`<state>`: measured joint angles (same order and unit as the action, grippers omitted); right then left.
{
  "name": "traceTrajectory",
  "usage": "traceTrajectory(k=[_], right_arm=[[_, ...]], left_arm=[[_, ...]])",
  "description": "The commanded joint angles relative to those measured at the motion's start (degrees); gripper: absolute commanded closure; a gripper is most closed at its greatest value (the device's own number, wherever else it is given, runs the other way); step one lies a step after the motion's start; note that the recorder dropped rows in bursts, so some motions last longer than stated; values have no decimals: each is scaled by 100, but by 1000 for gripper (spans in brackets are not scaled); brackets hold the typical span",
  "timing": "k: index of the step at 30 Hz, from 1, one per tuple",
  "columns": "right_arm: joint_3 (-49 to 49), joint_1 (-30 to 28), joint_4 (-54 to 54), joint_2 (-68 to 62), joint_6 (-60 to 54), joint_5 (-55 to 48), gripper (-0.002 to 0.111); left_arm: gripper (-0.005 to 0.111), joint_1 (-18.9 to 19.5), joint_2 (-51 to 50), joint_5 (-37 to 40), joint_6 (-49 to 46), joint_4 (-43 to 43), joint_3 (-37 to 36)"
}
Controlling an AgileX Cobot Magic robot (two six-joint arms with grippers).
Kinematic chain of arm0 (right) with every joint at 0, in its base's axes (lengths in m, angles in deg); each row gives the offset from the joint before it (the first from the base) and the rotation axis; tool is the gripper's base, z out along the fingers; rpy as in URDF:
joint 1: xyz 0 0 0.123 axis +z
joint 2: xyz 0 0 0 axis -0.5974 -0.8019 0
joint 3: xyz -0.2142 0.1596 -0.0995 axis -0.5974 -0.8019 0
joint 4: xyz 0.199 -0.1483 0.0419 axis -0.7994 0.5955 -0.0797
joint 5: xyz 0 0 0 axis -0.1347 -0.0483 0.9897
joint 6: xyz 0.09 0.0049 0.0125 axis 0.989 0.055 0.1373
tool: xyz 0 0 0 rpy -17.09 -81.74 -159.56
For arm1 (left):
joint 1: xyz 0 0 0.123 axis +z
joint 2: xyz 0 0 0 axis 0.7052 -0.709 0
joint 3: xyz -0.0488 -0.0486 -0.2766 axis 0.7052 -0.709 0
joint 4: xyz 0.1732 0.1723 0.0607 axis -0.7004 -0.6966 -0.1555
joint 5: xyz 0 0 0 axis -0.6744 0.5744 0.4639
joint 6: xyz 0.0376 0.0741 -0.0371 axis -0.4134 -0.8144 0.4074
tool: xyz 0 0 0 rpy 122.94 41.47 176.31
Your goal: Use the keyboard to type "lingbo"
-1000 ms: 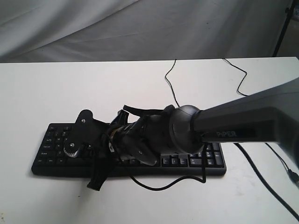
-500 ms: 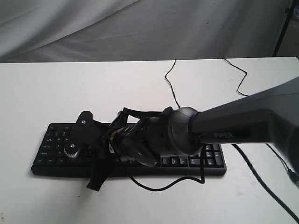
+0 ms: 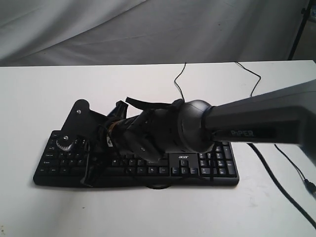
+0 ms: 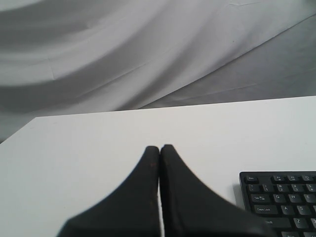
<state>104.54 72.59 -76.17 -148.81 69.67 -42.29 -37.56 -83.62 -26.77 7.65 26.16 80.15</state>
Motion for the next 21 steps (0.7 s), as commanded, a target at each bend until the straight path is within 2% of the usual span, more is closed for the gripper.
traceTrajectory(k=[1,21], right_arm=[[368,-12,58,-192,17,-145,108],[471,-73,42,-582,17,-179,108]], left_arm=[[106,-22,-18,-25,16,3,-29],[106,-22,-18,-25,16,3,-29]])
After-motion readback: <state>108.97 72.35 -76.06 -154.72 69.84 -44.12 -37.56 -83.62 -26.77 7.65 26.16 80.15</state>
